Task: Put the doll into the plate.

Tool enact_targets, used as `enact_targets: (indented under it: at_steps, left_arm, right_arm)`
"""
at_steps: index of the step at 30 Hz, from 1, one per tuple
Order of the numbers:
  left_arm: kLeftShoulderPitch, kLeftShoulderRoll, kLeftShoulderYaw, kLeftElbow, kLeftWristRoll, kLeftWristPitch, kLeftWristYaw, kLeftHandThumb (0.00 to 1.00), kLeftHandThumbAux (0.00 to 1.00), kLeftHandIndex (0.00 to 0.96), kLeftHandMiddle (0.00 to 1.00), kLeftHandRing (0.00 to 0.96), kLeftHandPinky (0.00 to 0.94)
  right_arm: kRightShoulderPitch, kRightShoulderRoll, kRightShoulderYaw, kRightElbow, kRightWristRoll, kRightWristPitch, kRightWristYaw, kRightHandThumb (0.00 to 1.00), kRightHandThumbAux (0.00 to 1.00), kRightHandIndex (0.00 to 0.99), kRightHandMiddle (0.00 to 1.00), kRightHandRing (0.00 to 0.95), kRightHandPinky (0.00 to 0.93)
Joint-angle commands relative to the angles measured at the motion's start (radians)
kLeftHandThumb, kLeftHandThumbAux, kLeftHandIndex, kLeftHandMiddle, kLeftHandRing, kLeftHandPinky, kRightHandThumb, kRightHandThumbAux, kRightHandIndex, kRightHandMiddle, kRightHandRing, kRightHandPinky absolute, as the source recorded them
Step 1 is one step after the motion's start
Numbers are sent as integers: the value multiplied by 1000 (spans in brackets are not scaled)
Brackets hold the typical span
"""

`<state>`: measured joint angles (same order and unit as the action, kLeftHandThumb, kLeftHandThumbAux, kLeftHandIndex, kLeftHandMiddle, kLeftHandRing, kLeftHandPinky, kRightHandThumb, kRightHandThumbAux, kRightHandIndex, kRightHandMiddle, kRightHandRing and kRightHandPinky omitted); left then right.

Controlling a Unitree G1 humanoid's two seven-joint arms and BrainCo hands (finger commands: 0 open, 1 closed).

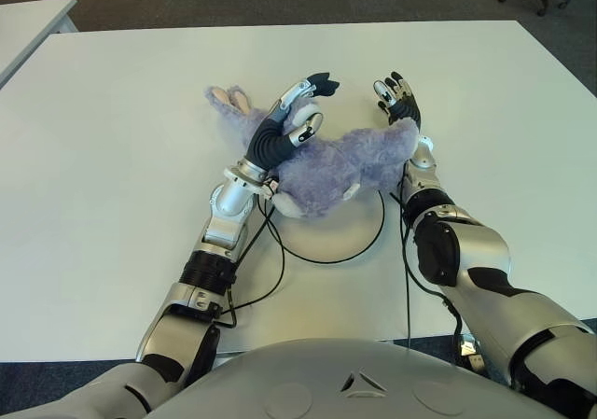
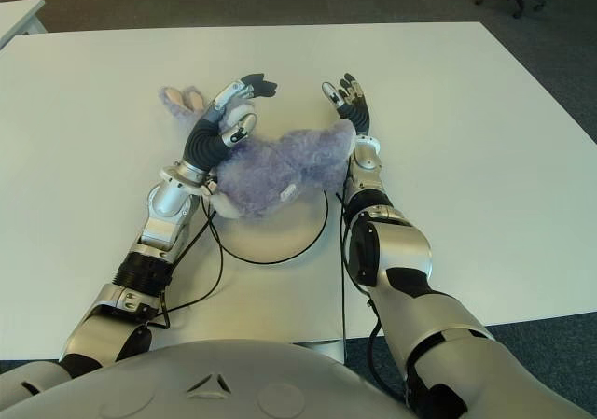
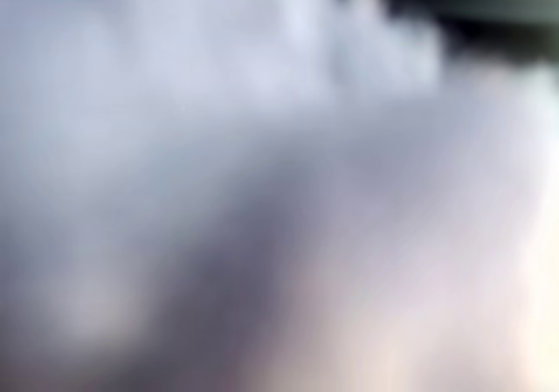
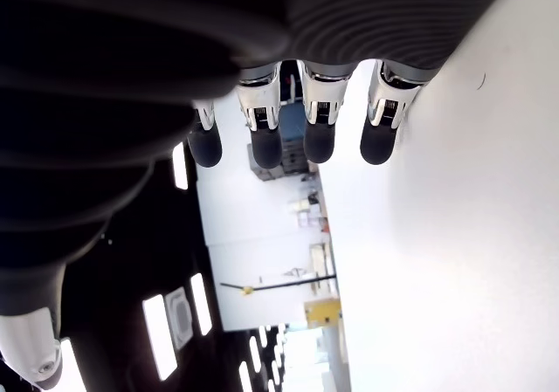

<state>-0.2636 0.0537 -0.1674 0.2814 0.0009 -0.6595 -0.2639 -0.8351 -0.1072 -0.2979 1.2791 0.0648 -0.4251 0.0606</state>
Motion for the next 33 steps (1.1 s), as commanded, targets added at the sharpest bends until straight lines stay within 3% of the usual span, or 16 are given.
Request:
enact_targets:
  at_steps: [1,18,23,26,29,33]
  left_arm:
    - [20,3,-1,35,17,20,3,509,389,125,191,176,188]
    - [22,7,-2,33,14,12,-5,492,400,114,172,156,168]
    - [23,8,-3,31,18,8,-2,415,446,108,165,153,183]
    - [25,8,-2,34,19,-9,-1,306,482,90,157,153,185]
    - [24,10,-3,40,14,-23,-7,203,473,62,143,145,156]
    - [24,11,-5,44,3,-36,-16,158,455,46,130,134,143]
  right_arm:
    - [56,23,-2,46,4,57,-6,68,591,15,32,34,61]
    - [56,25,-9,45,11,56,-1,81,595,20,32,38,73]
    - [56,25,-9,45,9,56,-4,79,600,20,35,41,79]
    - [57,26,-10,45,10,55,-6,80,596,22,38,45,83]
    - [57,26,-10,45,10,54,-6,85,589,25,38,45,85]
    - [59,25,-10,44,9,51,-6,89,584,26,38,46,87]
